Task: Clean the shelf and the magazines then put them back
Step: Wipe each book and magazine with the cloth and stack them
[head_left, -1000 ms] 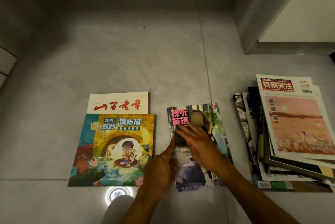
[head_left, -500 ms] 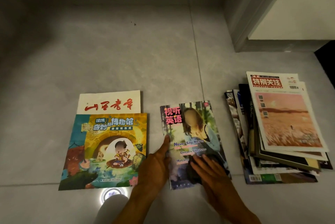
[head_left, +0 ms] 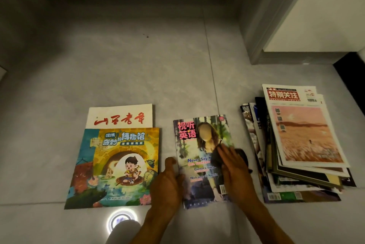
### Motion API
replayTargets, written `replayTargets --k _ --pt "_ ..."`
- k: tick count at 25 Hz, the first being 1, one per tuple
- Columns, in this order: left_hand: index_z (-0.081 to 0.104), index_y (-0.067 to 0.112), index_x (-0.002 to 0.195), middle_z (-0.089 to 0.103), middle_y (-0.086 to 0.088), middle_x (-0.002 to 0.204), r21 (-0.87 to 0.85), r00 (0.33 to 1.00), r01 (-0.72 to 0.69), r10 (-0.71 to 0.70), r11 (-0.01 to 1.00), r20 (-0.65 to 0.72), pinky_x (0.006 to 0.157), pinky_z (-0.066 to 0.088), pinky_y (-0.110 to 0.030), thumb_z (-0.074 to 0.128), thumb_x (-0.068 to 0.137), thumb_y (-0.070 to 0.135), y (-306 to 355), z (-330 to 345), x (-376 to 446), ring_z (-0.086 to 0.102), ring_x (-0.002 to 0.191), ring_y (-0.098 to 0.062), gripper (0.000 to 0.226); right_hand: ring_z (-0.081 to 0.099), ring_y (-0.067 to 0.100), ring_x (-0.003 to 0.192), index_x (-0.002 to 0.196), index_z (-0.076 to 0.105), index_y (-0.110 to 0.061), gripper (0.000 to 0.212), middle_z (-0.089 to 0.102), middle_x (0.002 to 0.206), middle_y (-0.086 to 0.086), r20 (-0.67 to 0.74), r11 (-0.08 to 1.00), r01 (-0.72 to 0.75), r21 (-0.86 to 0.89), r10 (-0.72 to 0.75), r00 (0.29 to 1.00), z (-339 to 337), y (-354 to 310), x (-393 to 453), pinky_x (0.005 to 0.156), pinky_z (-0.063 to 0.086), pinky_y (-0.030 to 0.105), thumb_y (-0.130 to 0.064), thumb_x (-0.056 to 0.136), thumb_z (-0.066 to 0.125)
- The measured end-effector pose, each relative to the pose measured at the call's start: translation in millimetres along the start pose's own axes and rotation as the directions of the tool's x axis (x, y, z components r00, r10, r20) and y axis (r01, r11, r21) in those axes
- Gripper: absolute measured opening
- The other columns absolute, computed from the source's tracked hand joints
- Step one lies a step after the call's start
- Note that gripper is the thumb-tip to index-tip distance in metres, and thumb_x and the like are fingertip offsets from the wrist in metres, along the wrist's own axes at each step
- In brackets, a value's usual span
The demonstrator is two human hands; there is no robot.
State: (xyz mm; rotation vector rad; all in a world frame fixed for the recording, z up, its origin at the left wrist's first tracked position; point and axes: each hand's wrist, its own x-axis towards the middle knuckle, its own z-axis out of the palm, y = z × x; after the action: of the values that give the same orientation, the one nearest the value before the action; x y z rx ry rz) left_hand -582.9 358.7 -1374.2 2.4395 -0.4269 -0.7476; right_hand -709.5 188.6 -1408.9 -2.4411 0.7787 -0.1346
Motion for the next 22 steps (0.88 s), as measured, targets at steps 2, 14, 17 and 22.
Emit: replayTargets --k 2,14,17,22 --pt "0.052 0.025 0.107 0.061 0.01 0.086 -0.033 0.999 0.001 -0.003 0.999 -0.048 0.062 0.048 -0.019 0.052 0.096 0.034 8 4 -4 0.06 0.075 -0.007 0.014 0.018 0.019 0.146 0.154 0.014 -0.026 0.055 0.015 0.16 -0.013 -0.016 0.986 0.112 -0.123 -0.115 0.993 9 12 -57 0.116 0.023 0.039 -0.028 0.1 0.025" --pt "0.058 0.039 0.096 0.065 0.02 0.086 -0.477 0.971 0.112 0.006 0.872 0.239 0.079 0.057 -0.024 0.073 0.08 0.005 51 8 -54 0.065 0.081 -0.006 0.04 0.064 0.021 0.108 0.145 0.04 -0.025 0.049 0.063 0.127 0.007 0.077 0.986 -0.156 -0.055 0.16 0.984 -43 -53 -51 0.094 0.049 0.028 -0.02 0.097 0.052" --pt "0.066 0.041 0.089 0.069 0.025 0.083 -0.482 0.982 -0.19 0.158 0.855 -0.107 0.075 0.054 -0.014 0.068 0.087 0.011 48 -5 -45 0.065 0.083 0.003 0.031 0.063 0.03 0.11 0.137 0.048 -0.017 0.042 0.061 0.125 0.013 -0.239 0.996 0.09 0.021 -0.082 0.968 -69 -63 -27 0.094 0.051 0.037 -0.037 0.101 0.038" --pt "0.068 0.043 0.095 0.07 0.015 0.087 -0.5 0.86 -0.507 0.379 0.702 -0.341 0.07 0.055 -0.021 0.053 0.09 0.039 73 -34 -41 0.068 0.079 -0.009 0.016 0.035 0.025 0.139 0.142 0.036 -0.022 0.046 0.049 0.144 0.003 -0.142 0.799 0.531 -0.284 -0.582 0.801 -103 -115 6 0.116 0.021 0.046 -0.022 0.096 0.036"
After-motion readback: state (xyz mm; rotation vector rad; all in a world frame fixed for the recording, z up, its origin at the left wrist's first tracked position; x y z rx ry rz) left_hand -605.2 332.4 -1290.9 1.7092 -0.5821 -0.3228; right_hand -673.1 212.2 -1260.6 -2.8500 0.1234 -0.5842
